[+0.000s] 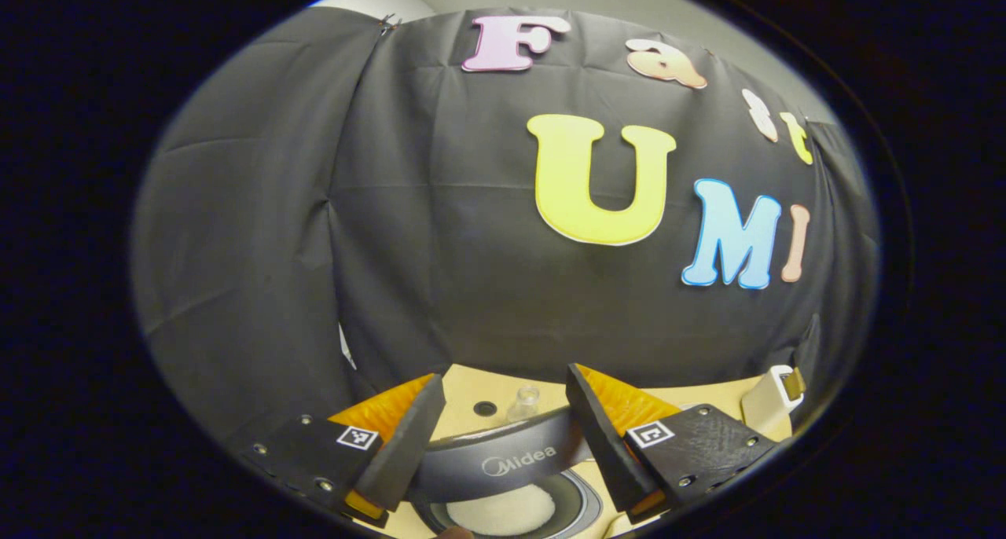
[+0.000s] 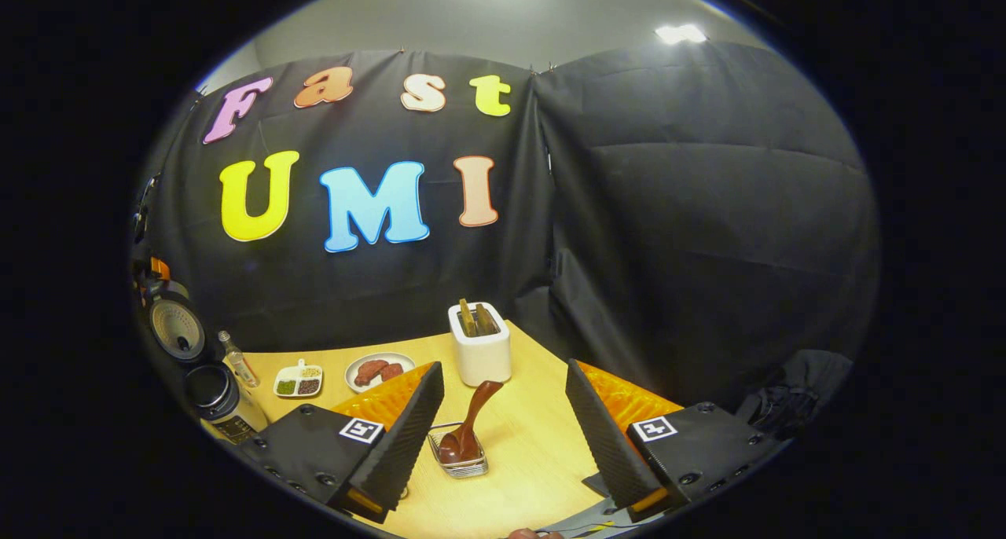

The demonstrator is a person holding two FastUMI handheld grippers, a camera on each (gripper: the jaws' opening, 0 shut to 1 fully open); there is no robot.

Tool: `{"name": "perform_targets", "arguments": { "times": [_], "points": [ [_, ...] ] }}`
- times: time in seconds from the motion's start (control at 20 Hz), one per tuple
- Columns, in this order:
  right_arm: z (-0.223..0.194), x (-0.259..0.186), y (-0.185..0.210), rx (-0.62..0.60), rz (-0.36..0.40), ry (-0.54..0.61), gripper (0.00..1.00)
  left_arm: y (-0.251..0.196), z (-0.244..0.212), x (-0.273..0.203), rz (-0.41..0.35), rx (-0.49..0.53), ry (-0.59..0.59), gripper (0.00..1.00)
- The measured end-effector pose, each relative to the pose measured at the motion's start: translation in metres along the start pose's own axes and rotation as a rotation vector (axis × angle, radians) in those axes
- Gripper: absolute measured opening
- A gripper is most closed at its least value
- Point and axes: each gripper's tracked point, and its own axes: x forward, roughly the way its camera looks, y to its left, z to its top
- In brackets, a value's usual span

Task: Close the left gripper, press the button to open the rice cooker; take a wooden spoon from the chopstick holder with the right hand, scoop a spoonful of rice and pour it into the rice cooker, then put the wooden spoon back into the chopstick holder.

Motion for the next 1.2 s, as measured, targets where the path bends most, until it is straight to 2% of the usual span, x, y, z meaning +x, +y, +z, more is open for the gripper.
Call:
{"name": "perform_targets", "arguments": {
  "times": [0.1, 0.15, 0.2, 0.5, 0.6, 0.7, 0.8, 0.85, 1.2],
  "points": [
    [-0.007, 0.008, 0.002, 0.008, 0.037, 0.022, 0.99, -0.007, -0.013, -0.012, 0.005, 0.004, 0.020, 0.99],
    [-0.012, 0.012, 0.000, 0.009, 0.055, 0.038, 0.94, -0.011, -0.020, -0.019, 0.008, 0.000, 0.033, 0.99],
    [-0.014, 0.015, -0.002, 0.010, 0.069, 0.049, 0.99, -0.013, -0.030, -0.025, 0.009, -0.008, 0.050, 0.99],
    [-0.023, 0.033, -0.025, 0.041, 0.108, 0.099, 0.98, -0.038, -0.102, -0.057, 0.017, -0.057, 0.184, 0.99],
    [-0.026, 0.040, -0.032, 0.038, 0.119, 0.110, 0.98, -0.038, -0.125, -0.064, 0.037, -0.057, 0.213, 0.99],
    [-0.029, 0.046, -0.034, 0.025, 0.132, 0.119, 0.98, -0.046, -0.145, -0.052, 0.046, -0.067, 0.238, 0.99],
    [-0.032, 0.051, -0.035, 0.015, 0.150, 0.129, 0.98, -0.050, -0.170, -0.058, 0.051, -0.039, 0.268, 0.99],
    [-0.033, 0.052, -0.035, 0.012, 0.159, 0.132, 0.98, -0.052, -0.181, -0.059, 0.056, -0.027, 0.283, 0.96],
    [-0.037, 0.061, -0.041, -0.006, 0.201, 0.145, 0.98, -0.058, -0.238, -0.052, 0.107, 0.033, 0.364, 0.99]
  ]
}}
